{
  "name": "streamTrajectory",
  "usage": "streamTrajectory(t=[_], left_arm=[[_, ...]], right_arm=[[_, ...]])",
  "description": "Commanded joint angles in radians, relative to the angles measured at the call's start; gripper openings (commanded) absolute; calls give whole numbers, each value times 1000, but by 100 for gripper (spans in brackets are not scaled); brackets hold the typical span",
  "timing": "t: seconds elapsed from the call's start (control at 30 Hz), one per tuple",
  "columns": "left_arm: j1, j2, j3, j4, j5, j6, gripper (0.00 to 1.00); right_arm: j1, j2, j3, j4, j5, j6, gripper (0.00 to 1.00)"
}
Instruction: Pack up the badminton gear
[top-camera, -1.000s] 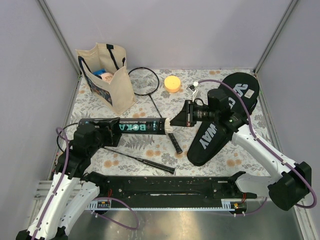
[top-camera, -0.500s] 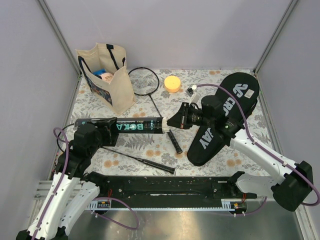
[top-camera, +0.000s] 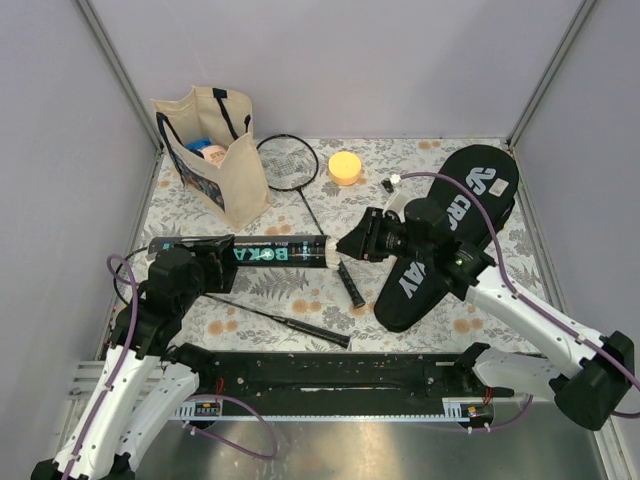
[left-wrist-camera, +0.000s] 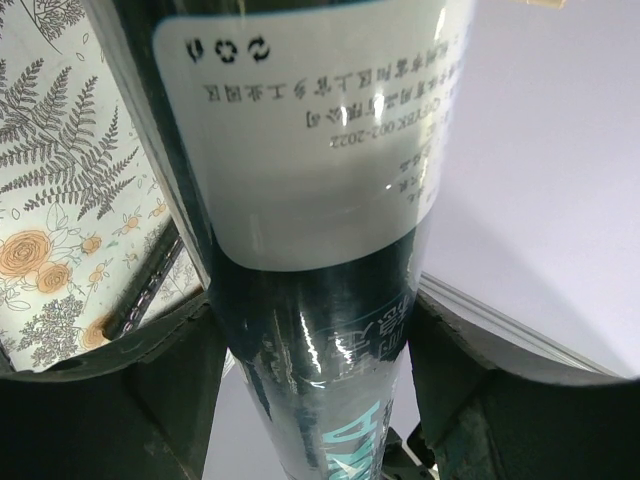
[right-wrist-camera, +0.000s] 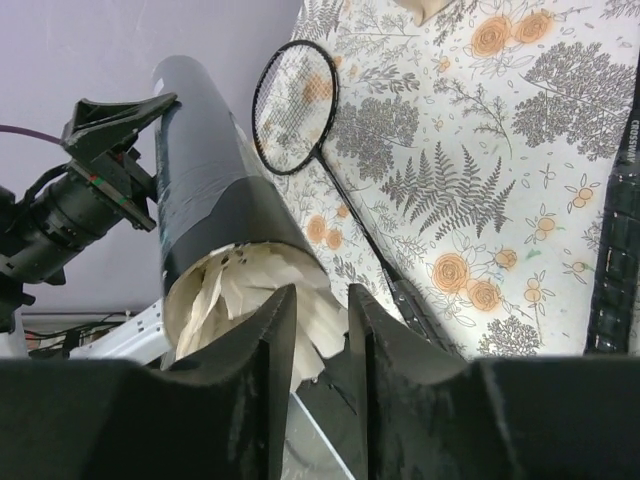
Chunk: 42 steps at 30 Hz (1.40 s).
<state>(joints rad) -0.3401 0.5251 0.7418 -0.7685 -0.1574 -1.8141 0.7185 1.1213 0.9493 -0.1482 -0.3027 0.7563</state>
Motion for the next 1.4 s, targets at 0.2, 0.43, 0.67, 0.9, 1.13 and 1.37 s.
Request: streamTrajectory(t=[0.2, 0.43, 0.67, 0.9, 1.13, 1.37], left_arm=[[-5, -22, 15, 69, 19, -7, 28], [-5, -30, 10, 66, 22, -10, 28], [-4, -30, 13, 64, 25, -11, 28], [-5, -31, 10, 64, 30, -13, 28], [-5, -27, 14, 64, 27, -13, 27], [-5, -24, 16, 71, 33, -13, 27]], right_arm=[[7, -173, 48, -183, 83, -147, 43], [9, -235, -7, -4, -84, -91, 50], [10, -210, -89, 225, -130, 55, 51], [12, -150, -84, 277, -154, 80, 48], [19, -130, -89, 233, -113, 78, 35], [41, -95, -84, 251, -104, 94, 13]])
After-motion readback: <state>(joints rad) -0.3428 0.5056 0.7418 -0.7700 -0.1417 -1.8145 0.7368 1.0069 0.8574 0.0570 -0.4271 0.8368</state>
